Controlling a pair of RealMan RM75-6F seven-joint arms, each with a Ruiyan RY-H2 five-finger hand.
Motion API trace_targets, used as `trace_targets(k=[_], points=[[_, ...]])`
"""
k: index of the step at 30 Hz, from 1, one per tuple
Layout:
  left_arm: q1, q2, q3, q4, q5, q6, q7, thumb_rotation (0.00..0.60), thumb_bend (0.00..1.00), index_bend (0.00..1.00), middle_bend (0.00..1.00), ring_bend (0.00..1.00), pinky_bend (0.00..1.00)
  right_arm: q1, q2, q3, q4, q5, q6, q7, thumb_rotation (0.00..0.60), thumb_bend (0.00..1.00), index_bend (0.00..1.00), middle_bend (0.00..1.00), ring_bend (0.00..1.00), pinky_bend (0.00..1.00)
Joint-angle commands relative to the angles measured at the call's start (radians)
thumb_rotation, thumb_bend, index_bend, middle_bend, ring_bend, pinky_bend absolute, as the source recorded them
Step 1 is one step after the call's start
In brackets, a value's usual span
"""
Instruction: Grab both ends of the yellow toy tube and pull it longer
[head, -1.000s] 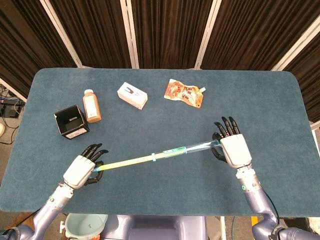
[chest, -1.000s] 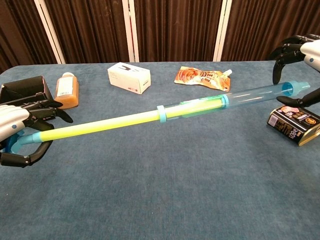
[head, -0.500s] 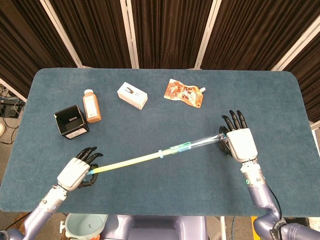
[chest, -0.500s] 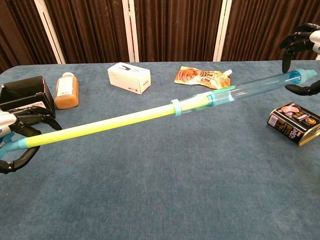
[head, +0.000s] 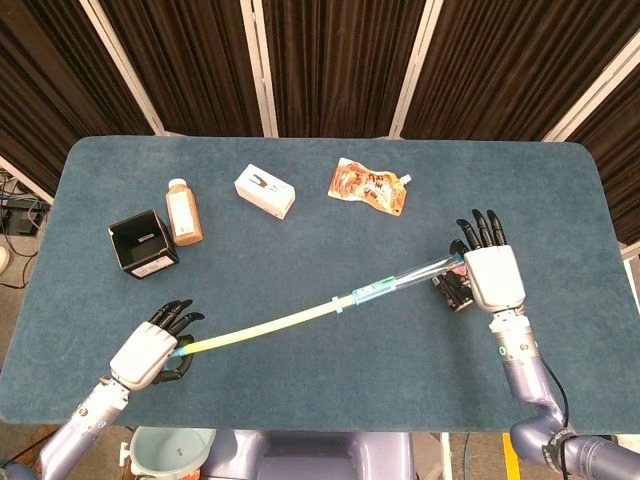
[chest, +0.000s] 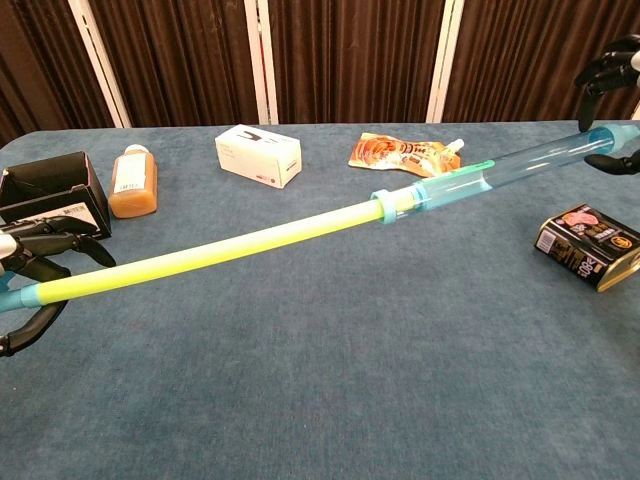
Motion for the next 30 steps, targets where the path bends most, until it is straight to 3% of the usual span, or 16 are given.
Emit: trace_targets(k=[1, 20, 24, 26, 30], points=[[0.001, 0.000, 0.002, 0.000, 0.005, 0.000, 0.001, 0.600, 0.74, 0.73, 0.20, 0.06, 0.11, 0.003, 0.001, 0.003, 0.005, 0.007, -0.003, 0.002, 0.600, 0.53, 0.89, 0.20, 0.00, 0.00], [0.005, -0.020, 0.009, 0.014, 0.042, 0.008, -0.021, 0.600, 0.74, 0.73, 0.20, 0.06, 0.11, 0.026, -0.015, 0.013, 0.031, 0.041, 0.001, -0.046, 0.600, 0.53, 0.90, 0.20, 0.00, 0.00], [0.004, -0.025, 0.000, 0.018, 0.028, 0.000, -0.028, 0.600, 0.73, 0.69, 0.19, 0.05, 0.11, 0.026, -0.014, 0.013, 0.029, 0.050, -0.002, -0.038, 0.600, 0.52, 0.89, 0.20, 0.00, 0.00], [0.003, -0.027, 0.000, 0.019, 0.029, -0.003, -0.031, 0.600, 0.71, 0.62, 0.19, 0.06, 0.11, 0.025, -0.015, 0.008, 0.031, 0.052, -0.004, -0.042, 0.600, 0.50, 0.84, 0.18, 0.00, 0.00], [-0.001, -0.028, 0.005, 0.030, 0.040, -0.006, -0.044, 0.600, 0.51, 0.35, 0.17, 0.06, 0.11, 0.018, -0.006, -0.005, 0.023, 0.063, -0.019, -0.027, 0.600, 0.42, 0.42, 0.06, 0.00, 0.00]])
